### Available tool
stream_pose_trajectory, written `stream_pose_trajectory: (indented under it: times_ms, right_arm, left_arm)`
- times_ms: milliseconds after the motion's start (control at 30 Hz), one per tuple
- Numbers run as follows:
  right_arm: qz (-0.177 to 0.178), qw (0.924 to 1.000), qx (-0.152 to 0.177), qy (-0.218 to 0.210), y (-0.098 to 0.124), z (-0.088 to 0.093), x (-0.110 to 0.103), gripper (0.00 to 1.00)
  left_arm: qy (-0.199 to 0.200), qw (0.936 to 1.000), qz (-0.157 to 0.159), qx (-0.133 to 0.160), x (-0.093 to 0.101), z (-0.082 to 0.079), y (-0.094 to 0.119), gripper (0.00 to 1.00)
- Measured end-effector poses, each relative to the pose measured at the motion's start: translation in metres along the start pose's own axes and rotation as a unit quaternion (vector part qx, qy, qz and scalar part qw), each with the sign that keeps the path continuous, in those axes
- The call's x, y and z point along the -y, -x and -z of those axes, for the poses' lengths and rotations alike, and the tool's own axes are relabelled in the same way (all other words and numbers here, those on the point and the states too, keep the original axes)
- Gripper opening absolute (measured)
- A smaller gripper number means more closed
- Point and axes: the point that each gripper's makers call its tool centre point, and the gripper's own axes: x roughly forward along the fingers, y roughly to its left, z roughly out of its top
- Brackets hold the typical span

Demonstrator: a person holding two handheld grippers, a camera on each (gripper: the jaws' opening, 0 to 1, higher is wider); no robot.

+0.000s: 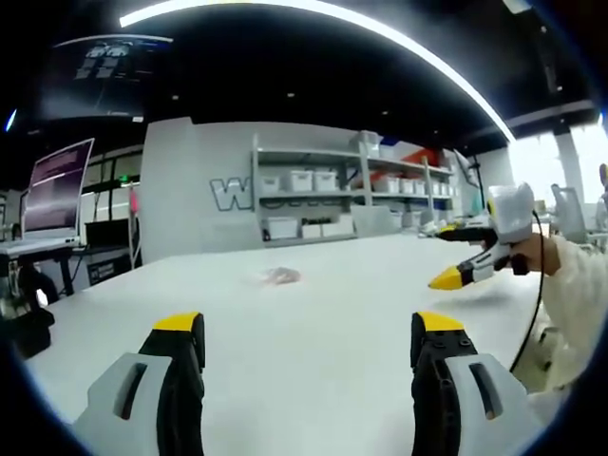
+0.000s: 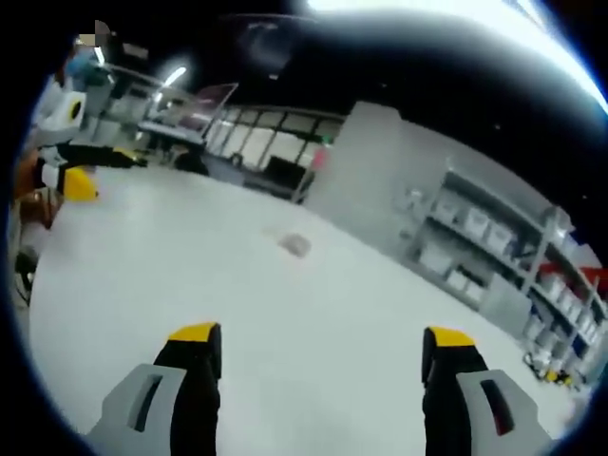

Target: Open the resealable bag by pulling the two sides of the seal apart until the entire bag opening is separated and visibly accessible.

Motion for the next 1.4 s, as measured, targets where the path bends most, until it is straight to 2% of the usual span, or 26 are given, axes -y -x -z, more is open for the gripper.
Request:
stream_pose_trajectory:
  times_ms: [267,500,767,867,1000,1233,1400]
  right_arm:
    - [-0.003,0.9997,0.010,0.022,-0.010,-0.010,-0.001,0.86]
    - [-0.014,0.9993,0.001,0.034,-0.021,-0.007,-0.006,0.86]
    - [-0.018,0.9992,0.000,0.036,-0.023,-0.007,-0.009,0.87]
    - [-0.027,0.9995,0.009,0.015,-0.024,-0.011,-0.011,0.87]
    - [-0.042,0.9979,0.045,-0.018,-0.028,-0.023,-0.015,0.88]
    - [-0.051,0.9973,0.040,-0.033,-0.039,-0.022,-0.018,0.89]
    - [-0.061,0.9955,0.038,-0.063,-0.043,-0.019,-0.021,0.90]
  left_arm:
    - [0.000,1.0000,0.001,0.002,-0.001,-0.001,0.001,0.89]
    - [-0.003,1.0000,0.002,0.002,0.000,-0.001,0.001,0.88]
    - [0.000,1.0000,0.001,0.002,-0.002,0.001,0.003,0.88]
    - [0.000,1.0000,0.001,0.001,-0.002,0.002,0.002,0.88]
    - [0.000,1.0000,0.003,0.002,0.000,0.002,0.002,0.88]
    - [-0.001,1.0000,0.001,-0.002,-0.001,0.005,0.003,0.88]
    - [-0.002,1.0000,0.001,-0.003,-0.002,0.006,0.002,0.88]
